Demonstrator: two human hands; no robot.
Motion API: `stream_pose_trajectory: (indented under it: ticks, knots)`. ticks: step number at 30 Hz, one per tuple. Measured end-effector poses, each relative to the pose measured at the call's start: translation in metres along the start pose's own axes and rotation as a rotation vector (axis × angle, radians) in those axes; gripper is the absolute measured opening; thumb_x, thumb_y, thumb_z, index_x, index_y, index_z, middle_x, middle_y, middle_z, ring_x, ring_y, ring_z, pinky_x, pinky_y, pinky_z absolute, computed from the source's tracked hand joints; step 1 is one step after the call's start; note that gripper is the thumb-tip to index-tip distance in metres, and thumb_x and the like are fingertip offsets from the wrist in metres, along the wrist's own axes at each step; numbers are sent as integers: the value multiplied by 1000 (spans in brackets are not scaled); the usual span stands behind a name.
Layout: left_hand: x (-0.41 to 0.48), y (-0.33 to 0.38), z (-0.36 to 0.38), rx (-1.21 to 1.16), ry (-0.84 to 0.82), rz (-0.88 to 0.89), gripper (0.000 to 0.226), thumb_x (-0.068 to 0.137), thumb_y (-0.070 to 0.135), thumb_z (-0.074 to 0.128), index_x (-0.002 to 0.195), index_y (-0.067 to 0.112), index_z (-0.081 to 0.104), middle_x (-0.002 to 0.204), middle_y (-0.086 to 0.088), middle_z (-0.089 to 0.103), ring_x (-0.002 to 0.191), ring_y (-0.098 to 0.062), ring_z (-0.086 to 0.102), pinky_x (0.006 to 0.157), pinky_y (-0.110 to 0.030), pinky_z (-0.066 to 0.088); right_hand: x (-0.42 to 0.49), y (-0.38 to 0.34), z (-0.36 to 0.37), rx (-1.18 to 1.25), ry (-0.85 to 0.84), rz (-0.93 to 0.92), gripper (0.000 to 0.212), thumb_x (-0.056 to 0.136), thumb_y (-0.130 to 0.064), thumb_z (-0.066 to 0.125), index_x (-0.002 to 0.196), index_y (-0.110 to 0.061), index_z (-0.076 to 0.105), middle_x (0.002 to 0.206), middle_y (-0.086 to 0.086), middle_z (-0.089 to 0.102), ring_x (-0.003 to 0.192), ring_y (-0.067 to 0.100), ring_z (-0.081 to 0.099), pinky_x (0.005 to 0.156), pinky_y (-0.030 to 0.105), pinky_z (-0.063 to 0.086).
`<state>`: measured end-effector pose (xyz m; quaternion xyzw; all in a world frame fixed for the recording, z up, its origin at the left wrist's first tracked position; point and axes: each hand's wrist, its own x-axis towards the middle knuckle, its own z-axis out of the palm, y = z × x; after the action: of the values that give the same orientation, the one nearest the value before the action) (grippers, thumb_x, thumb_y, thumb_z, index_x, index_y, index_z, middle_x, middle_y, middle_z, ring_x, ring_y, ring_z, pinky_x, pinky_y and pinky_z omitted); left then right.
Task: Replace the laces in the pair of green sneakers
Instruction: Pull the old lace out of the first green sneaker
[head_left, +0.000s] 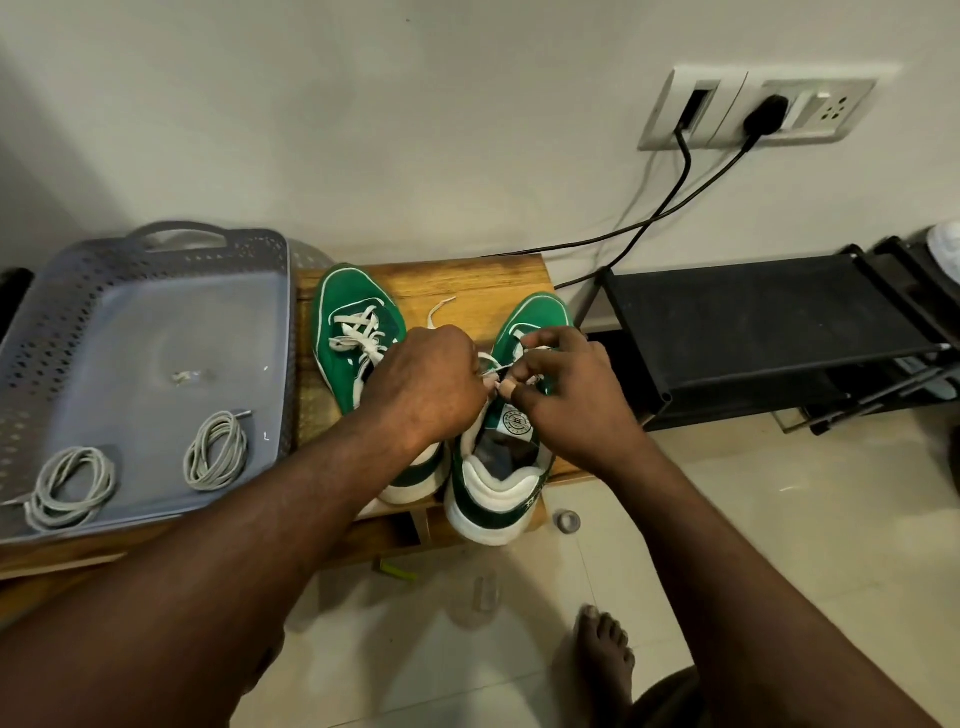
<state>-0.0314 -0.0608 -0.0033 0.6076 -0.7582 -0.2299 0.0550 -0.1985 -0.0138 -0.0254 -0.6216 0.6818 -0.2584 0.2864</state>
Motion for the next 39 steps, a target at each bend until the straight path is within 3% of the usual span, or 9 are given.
stream_pose_trajectory:
  ticks: [4,8,12,18,20,23,29,35,39]
  knots:
    - [1,-1,-2,-19,-51,-13,21,91,48,76,93,27,76,84,0,70,81,-22,68,76,-38,59,0,-2,-13,664,109,210,24,94,-25,73,92,-2,67,107,10,67,95,17,67,82,39,52]
    - [2,-1,-4,-43,-89,-9,19,92,45,74,89,26,75,82,1,71,80,-20,68,73,-35,56,3,6,-6,265,90,116,31,81,-57,79,76,-27,72,115,-9,61,117,17,58,95,46,54]
    - [2,1,-5,-36,-95,2,12,93,31,70,81,28,70,88,-1,71,81,-20,64,67,-30,48,3,5,2,-31,-17,-15,18,84,-49,82,76,-35,75,131,-20,53,134,12,36,108,50,43]
    - [4,-2,-3,10,-73,10,18,93,42,72,97,25,76,91,-1,71,82,-23,66,78,-41,61,0,-4,-19,1053,30,-89,28,80,-31,68,80,-4,73,110,10,68,92,21,64,76,28,53]
    - [4,-2,-3,6,-77,11,19,92,43,72,98,26,76,91,0,71,83,-23,66,78,-40,60,0,-3,-18,866,99,17,40,83,-43,69,87,-3,74,95,1,68,82,13,65,75,27,52]
    - [3,-1,-5,-9,-89,35,14,95,38,71,102,27,77,91,2,70,83,-19,65,74,-35,57,2,5,-8,179,67,60,43,72,-72,72,80,-30,74,118,-12,59,125,15,49,101,46,48]
    - [2,-1,-3,13,-88,42,15,96,32,70,107,25,77,94,1,70,86,-20,65,79,-39,58,-1,1,-3,-124,-35,-61,17,85,-45,82,77,-45,68,133,-22,53,133,10,30,110,56,38]
    - [3,-1,-2,48,-72,26,17,96,34,69,106,22,77,94,-2,70,84,-23,66,80,-43,61,-2,-8,-32,1100,-70,-259,11,80,-14,68,73,-19,75,133,5,63,135,21,54,106,40,45]
    - [3,0,-2,48,-78,44,21,98,32,67,117,25,75,108,-3,72,93,-24,67,83,-41,59,1,-4,-27,1036,-38,-208,10,81,-12,61,75,-11,68,118,11,71,118,23,64,94,35,52]
